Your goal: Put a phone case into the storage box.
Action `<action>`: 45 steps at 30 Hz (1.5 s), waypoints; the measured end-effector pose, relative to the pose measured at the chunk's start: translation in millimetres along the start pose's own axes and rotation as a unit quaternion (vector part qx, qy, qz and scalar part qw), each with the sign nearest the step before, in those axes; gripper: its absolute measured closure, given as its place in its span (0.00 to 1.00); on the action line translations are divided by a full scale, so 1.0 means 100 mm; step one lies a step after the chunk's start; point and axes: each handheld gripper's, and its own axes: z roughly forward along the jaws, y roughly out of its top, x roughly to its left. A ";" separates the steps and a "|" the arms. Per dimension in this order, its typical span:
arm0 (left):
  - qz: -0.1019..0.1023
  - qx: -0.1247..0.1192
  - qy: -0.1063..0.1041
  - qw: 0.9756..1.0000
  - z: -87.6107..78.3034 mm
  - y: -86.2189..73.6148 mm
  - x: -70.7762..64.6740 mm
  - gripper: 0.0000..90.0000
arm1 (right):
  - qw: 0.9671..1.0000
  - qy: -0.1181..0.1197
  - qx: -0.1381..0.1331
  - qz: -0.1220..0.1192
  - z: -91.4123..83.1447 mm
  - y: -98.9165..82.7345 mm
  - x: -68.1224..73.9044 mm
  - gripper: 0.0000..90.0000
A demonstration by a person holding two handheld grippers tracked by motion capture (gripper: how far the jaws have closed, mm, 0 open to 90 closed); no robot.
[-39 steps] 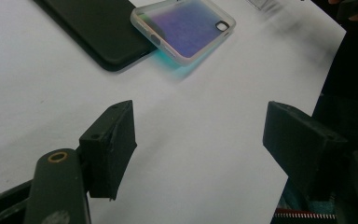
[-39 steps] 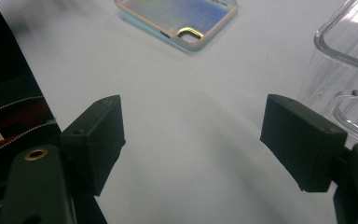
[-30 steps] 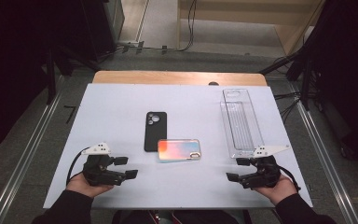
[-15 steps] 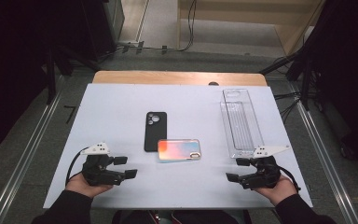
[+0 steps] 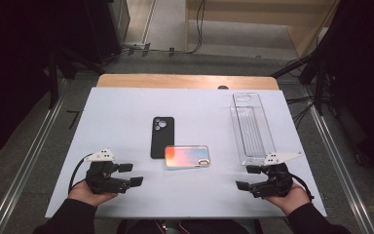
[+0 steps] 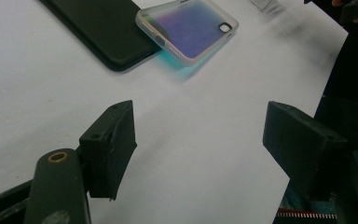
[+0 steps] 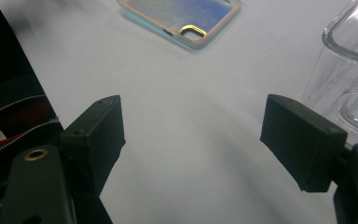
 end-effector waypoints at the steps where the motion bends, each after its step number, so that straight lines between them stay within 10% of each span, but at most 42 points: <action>1: 0.000 0.000 0.001 1.000 0.00 0.00 0.00 0.29 | 1.000 -0.009 0.006 0.003 0.01 0.01 0.02 0.22; 45: -0.003 0.000 0.003 1.000 -0.02 0.00 0.00 0.29 | 1.000 0.002 -0.024 -0.006 0.27 0.66 0.28 0.26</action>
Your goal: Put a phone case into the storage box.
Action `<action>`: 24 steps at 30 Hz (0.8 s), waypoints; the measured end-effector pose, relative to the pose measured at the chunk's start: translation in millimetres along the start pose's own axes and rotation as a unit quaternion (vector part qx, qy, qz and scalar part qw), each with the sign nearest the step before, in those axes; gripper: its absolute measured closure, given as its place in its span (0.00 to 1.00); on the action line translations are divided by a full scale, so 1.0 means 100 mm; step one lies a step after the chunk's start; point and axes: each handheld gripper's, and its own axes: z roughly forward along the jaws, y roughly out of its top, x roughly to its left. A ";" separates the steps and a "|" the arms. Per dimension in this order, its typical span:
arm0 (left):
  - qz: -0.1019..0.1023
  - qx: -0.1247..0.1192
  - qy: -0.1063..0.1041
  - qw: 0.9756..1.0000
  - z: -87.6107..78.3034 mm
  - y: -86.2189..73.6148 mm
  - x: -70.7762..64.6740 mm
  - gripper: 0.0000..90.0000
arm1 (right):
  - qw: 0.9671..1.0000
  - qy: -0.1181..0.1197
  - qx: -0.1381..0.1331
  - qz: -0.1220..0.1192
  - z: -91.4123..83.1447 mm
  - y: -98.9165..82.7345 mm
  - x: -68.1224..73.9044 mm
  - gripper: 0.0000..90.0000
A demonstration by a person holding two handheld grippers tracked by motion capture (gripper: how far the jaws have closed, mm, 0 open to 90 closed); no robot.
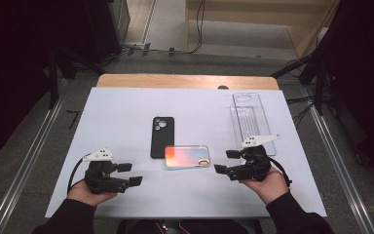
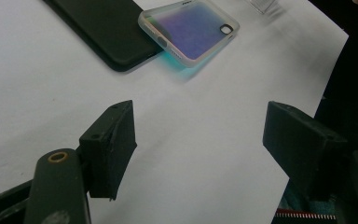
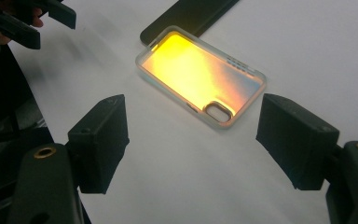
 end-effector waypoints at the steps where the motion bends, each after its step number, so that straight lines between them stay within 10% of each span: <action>1: 0.000 0.000 0.000 1.000 0.00 0.00 0.00 0.29 | 1.000 -0.001 0.001 -0.001 0.03 0.03 0.00 0.26; 24: 0.003 -0.002 -0.005 1.000 -0.01 0.01 0.00 0.31 | 1.000 -0.014 0.022 -0.008 0.45 0.19 0.05 0.47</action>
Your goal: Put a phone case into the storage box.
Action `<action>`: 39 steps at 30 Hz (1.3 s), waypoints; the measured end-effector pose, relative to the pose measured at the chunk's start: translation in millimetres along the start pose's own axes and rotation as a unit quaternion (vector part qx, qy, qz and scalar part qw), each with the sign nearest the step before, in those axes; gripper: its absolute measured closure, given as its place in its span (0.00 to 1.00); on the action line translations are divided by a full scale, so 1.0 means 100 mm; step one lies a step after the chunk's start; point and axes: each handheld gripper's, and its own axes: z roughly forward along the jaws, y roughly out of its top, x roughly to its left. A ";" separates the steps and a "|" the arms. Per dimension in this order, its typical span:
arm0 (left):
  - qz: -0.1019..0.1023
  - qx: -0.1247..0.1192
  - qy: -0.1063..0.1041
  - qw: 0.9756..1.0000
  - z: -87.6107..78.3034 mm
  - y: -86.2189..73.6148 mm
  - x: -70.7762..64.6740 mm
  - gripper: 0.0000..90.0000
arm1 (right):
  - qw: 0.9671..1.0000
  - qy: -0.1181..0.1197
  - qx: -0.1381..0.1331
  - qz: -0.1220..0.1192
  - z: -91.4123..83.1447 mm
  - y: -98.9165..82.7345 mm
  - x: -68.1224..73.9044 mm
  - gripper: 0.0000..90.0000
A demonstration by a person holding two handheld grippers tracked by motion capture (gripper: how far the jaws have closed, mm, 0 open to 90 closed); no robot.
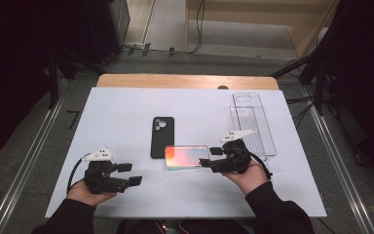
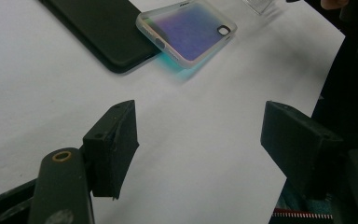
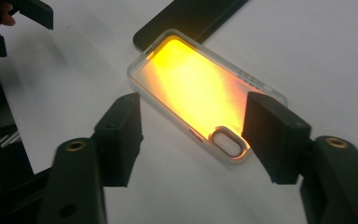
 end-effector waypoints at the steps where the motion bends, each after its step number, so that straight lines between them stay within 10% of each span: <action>1: -0.001 -0.001 0.001 1.000 0.00 0.00 0.00 0.31 | 1.000 -0.001 0.003 -0.001 0.01 0.00 0.00 0.56; 4: -0.003 -0.002 0.002 1.000 -0.01 0.00 0.00 0.31 | 1.000 0.008 0.008 0.010 0.07 -0.05 -0.01 0.94; 6: -0.002 -0.002 0.002 1.000 -0.01 0.00 0.00 0.31 | 1.000 0.009 0.008 0.005 0.08 -0.07 -0.01 0.97; 39: 0.000 -0.002 0.009 1.000 -0.01 0.00 0.01 0.31 | 0.996 -0.055 0.047 0.046 0.50 -0.26 -0.10 0.97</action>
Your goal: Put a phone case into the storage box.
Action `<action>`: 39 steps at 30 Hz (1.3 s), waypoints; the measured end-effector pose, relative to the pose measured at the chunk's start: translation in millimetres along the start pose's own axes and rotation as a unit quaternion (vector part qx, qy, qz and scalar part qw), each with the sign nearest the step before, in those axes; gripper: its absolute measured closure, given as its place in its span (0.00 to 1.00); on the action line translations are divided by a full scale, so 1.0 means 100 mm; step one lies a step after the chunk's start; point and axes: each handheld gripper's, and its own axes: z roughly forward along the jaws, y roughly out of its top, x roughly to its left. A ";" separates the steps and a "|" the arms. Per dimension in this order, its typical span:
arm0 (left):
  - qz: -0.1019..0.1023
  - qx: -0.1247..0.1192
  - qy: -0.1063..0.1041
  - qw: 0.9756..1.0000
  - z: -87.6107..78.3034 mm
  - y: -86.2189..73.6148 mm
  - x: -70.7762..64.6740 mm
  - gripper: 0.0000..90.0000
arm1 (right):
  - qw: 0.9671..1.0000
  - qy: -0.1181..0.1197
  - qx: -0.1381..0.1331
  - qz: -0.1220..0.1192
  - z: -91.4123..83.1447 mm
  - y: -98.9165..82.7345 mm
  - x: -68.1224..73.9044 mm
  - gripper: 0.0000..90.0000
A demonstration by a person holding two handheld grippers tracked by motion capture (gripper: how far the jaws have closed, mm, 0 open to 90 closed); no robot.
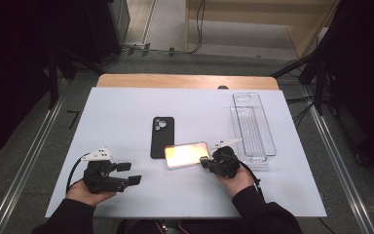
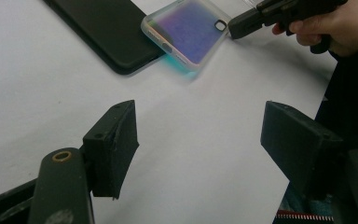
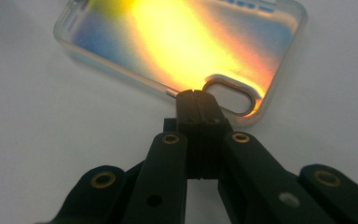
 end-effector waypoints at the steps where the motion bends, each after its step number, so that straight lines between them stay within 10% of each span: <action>1: 0.000 0.000 0.000 1.000 0.00 0.00 0.00 0.31 | 1.000 -0.003 0.000 0.003 0.00 0.00 -0.01 0.97; 39: 0.000 0.000 0.000 1.000 0.00 0.00 0.01 0.31 | 0.997 -0.060 -0.031 0.048 0.26 0.46 -0.26 0.97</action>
